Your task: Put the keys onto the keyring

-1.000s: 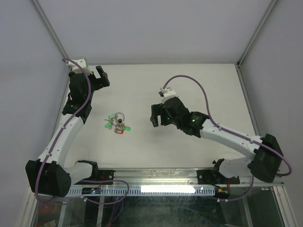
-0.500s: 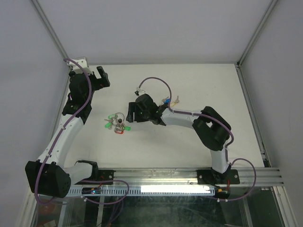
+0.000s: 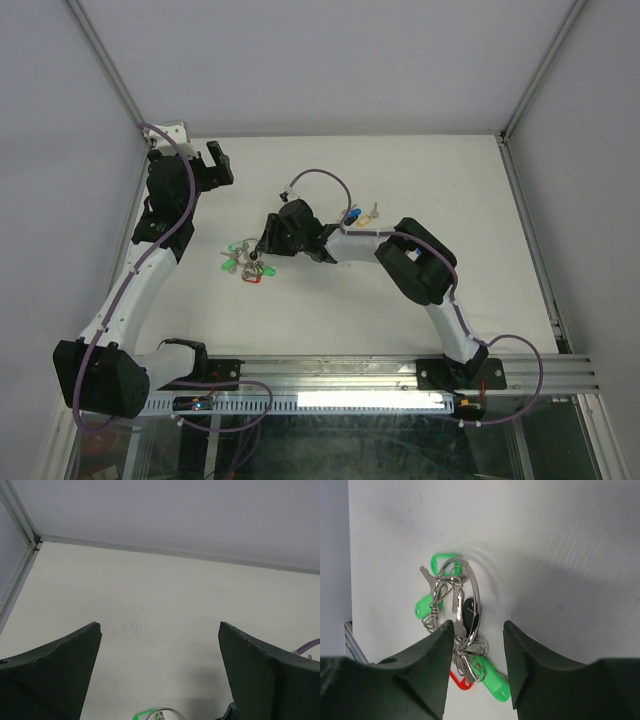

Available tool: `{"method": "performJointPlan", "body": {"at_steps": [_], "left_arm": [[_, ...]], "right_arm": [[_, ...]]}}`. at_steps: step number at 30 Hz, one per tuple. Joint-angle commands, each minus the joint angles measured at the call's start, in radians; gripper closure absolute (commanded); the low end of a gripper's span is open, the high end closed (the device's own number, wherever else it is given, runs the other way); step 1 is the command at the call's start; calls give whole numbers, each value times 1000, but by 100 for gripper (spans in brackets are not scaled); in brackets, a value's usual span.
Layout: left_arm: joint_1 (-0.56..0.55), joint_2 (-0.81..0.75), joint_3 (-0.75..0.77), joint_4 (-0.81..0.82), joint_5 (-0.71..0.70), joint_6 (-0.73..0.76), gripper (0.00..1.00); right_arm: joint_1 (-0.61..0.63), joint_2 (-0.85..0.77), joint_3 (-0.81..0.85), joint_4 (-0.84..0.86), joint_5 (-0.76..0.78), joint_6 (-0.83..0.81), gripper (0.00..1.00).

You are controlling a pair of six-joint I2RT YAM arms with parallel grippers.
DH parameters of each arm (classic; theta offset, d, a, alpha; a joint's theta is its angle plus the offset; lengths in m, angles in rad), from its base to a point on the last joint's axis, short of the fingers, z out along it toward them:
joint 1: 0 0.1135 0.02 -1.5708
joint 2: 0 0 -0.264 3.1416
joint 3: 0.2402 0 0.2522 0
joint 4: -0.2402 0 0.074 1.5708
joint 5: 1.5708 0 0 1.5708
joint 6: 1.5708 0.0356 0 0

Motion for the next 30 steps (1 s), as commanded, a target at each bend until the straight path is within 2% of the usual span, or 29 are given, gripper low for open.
{"method": "performJointPlan", "body": {"at_steps": [1, 7, 14, 24, 30], "left_arm": [[-9, -24, 32, 34, 28, 17, 1], [-8, -29, 33, 34, 28, 19, 1], [-8, -31, 33, 33, 18, 24, 1], [-8, -33, 24, 51, 12, 16, 1], [-11, -37, -2, 146, 172, 8, 1]], "right_arm": [[-5, 38, 71, 91, -52, 42, 55], [-6, 82, 103, 110, -85, 58, 69], [-6, 32, 80, 159, -80, -28, 100], [-5, -278, -107, 176, -7, -412, 100], [-5, -489, -219, 101, 49, -604, 100]]}}
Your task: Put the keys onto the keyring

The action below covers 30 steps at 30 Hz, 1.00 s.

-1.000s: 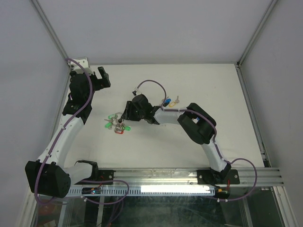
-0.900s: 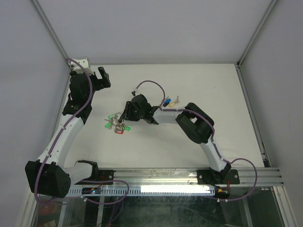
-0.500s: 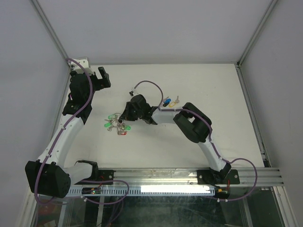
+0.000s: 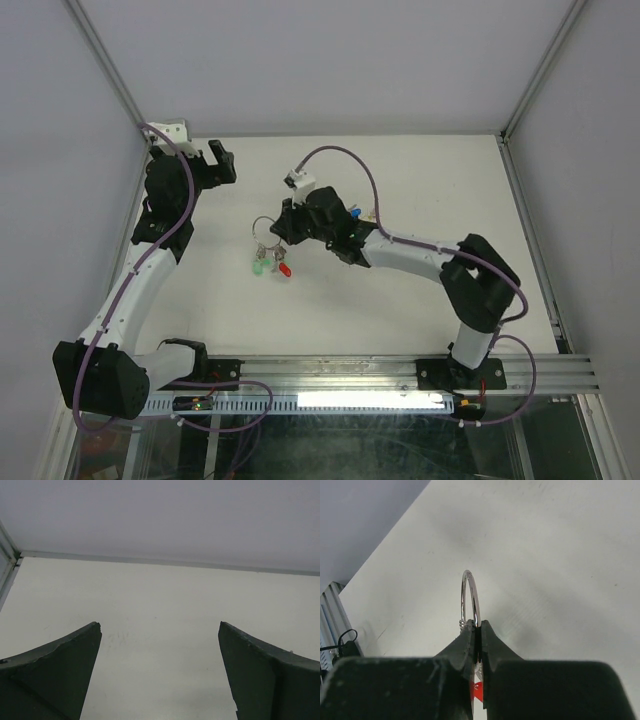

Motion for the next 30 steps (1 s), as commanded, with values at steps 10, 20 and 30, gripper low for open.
{"method": "performJointPlan", "body": {"at_steps": [10, 20, 30], "left_arm": [[-21, -25, -17, 183, 324, -22, 5], [-35, -23, -32, 243, 554, -8, 10], [-43, -18, -34, 243, 617, 12, 6]], "right_arm": [[-2, -491, -140, -198, 238, -381, 100], [-3, -765, -185, -470, 318, -420, 100], [-3, -905, -248, -642, 152, -362, 100]]}}
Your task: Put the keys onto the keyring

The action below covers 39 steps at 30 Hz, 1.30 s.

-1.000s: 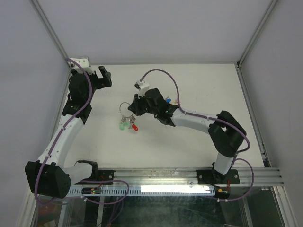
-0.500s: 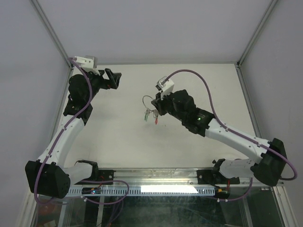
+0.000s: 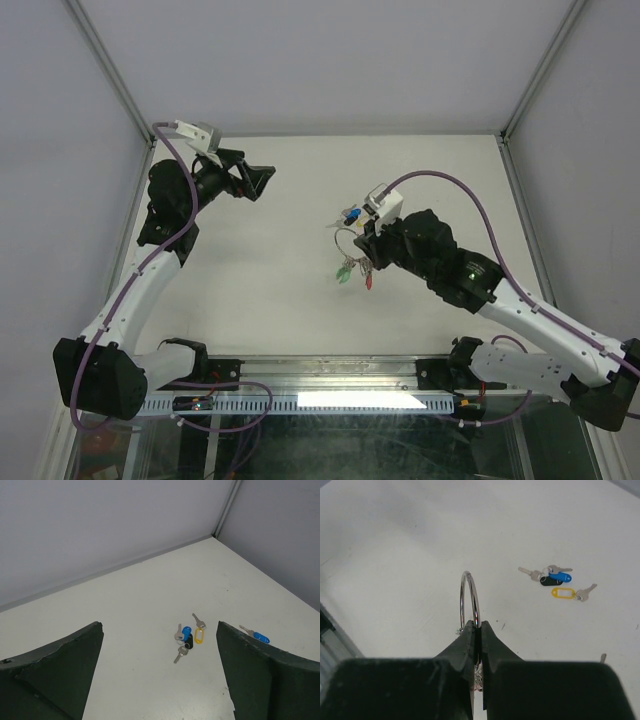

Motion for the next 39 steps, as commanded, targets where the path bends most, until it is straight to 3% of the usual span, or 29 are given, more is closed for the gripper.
{"method": "performJointPlan", "body": {"at_steps": [1, 15, 23, 39], "left_arm": [[-4, -17, 4, 50, 44, 17, 6], [-4, -10, 7, 25, 16, 24, 4], [-4, -2, 11, 17, 6, 24, 4], [-4, 11, 13, 8, -6, 19, 4]], "right_arm": [[-1, -46, -21, -38, -102, 35, 100], [20, 51, -120, 54, -322, 128, 100], [105, 166, -157, 168, -402, 196, 100], [117, 247, -176, 119, 67, 334, 100]]}}
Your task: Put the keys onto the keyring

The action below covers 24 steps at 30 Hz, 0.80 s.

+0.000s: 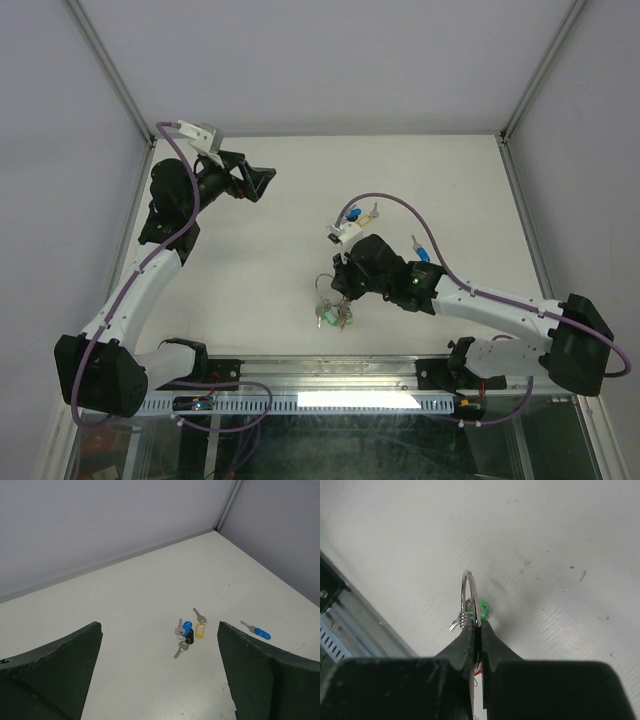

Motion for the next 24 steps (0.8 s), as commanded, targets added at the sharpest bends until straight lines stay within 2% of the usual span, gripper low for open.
{"method": "performJointPlan", "body": {"at_steps": [1, 10, 17, 19, 24], "left_arm": [[-4, -1, 13, 28, -16, 14, 4], [-3, 4, 15, 23, -27, 14, 4], [-3, 5, 15, 20, -30, 15, 4], [-3, 6, 15, 20, -30, 15, 4], [-3, 9, 17, 17, -31, 17, 4]], "right_arm": [[-1, 37, 10, 30, 202, 66, 100], [-40, 203, 47, 110, 256, 83, 100], [-110, 316, 73, 174, 224, 70, 100], [-125, 332, 80, 186, 212, 60, 95], [-150, 316, 79, 182, 199, 48, 69]]}}
